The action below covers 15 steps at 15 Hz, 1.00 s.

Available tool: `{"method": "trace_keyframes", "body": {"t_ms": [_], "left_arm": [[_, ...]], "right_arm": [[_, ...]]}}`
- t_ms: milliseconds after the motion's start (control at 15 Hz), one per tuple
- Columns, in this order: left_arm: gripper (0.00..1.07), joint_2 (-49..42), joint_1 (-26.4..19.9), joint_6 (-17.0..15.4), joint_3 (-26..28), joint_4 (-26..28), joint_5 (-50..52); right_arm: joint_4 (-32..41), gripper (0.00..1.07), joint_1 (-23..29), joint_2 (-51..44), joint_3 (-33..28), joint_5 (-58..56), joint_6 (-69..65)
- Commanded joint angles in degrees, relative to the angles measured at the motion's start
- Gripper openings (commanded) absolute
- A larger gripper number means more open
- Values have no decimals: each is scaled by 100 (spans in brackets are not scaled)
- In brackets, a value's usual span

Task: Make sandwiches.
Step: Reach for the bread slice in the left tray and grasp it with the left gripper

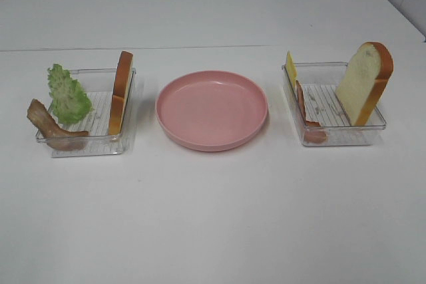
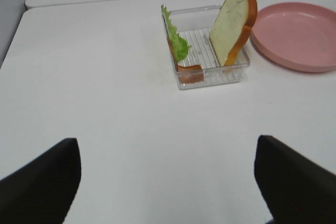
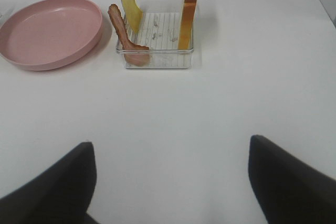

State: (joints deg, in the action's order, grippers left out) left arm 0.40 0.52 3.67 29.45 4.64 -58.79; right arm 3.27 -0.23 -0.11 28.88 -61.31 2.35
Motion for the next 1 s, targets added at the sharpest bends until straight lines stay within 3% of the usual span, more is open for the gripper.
{"method": "trace_keyframes", "body": {"t_ms": [67,267,333,467,733,1000], "left_arm": [[85,361,-11,-57,223,338,848],[85,1226,-11,-57,321,917,1656],[85,2108,-11,6,413,1467,1954],[85,2830,-11,166,584,1679,1954],[85,4956,6,1037,1576,2114,1908],[85,6406,11,1232,2424,2320,1748]], "right_arm": [[-17,77,-29,-92,-17,57,-6],[-17,77,-29,-92,-17,57,-6],[-17,77,-29,-92,-17,57,-6],[-17,77,-29,-92,-17,57,-6],[-17,77,-29,-92,-17,57,-6],[-17,77,-29,-92,-17,57,-6]]}}
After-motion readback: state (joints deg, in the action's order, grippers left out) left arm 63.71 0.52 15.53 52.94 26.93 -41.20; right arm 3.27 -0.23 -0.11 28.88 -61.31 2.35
